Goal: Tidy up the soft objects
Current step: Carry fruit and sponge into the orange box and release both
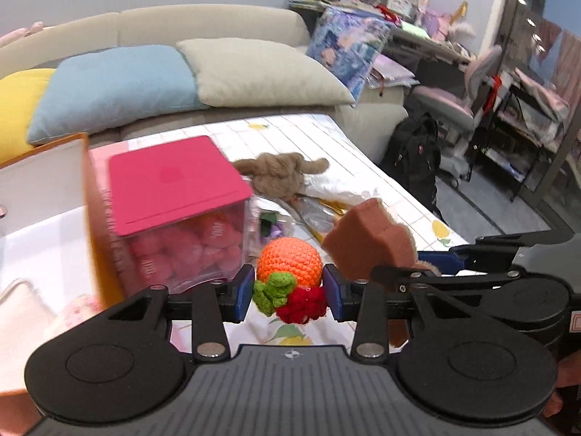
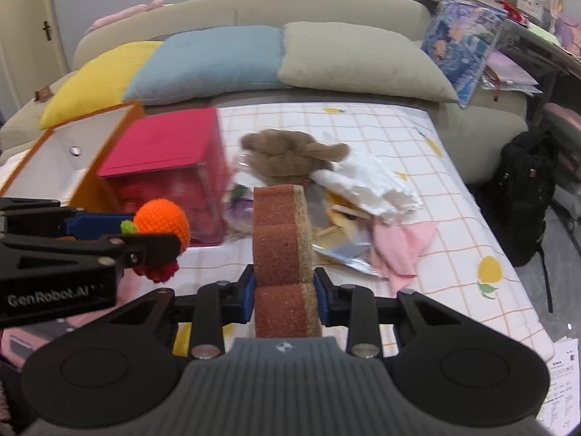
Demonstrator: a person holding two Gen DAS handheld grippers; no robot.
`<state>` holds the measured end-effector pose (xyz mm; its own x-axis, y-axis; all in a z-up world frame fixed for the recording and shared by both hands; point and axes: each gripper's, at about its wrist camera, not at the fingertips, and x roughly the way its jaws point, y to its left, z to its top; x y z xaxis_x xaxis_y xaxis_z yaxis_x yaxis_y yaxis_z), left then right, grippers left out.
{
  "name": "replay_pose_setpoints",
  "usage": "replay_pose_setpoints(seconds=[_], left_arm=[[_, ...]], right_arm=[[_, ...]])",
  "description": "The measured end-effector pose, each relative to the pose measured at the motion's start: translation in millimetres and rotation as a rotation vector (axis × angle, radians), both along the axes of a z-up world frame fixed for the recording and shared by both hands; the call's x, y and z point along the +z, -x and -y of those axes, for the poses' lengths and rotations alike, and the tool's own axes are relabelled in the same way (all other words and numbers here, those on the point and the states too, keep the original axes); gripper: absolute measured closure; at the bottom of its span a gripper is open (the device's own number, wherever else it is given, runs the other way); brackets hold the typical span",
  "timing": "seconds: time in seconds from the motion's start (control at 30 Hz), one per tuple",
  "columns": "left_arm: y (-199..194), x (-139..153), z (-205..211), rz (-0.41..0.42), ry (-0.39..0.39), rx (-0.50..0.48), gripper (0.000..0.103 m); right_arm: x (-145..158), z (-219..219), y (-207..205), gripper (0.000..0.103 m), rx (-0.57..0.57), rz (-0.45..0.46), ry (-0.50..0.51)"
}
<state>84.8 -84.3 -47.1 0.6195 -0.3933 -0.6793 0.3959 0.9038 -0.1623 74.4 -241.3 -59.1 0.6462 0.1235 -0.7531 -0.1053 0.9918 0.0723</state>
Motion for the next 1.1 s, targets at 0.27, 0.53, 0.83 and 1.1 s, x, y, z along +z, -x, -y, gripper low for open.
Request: replay_pose_setpoints(seconds=[0.27, 0.53, 0.83, 1.1], left_arm=[[17, 27, -52, 0.019, 0.033, 0.142, 0.057], [17, 47, -106, 0.071, 0.040, 0.287, 0.057], [-4, 45, -166, 0.021, 0.067, 0.416, 0.057], [-46, 21, -216, -0.137, 0.139, 0.433, 0.057]], right_arm=[[28, -40, 12, 0.071, 0.106, 0.025, -0.051], [69, -90, 4, 0.071, 0.235, 0.109, -0.110], [90, -158, -32, 0.071, 0.365, 0.149, -0.123], [63, -213, -79, 0.071, 0.431, 0.073, -0.033]])
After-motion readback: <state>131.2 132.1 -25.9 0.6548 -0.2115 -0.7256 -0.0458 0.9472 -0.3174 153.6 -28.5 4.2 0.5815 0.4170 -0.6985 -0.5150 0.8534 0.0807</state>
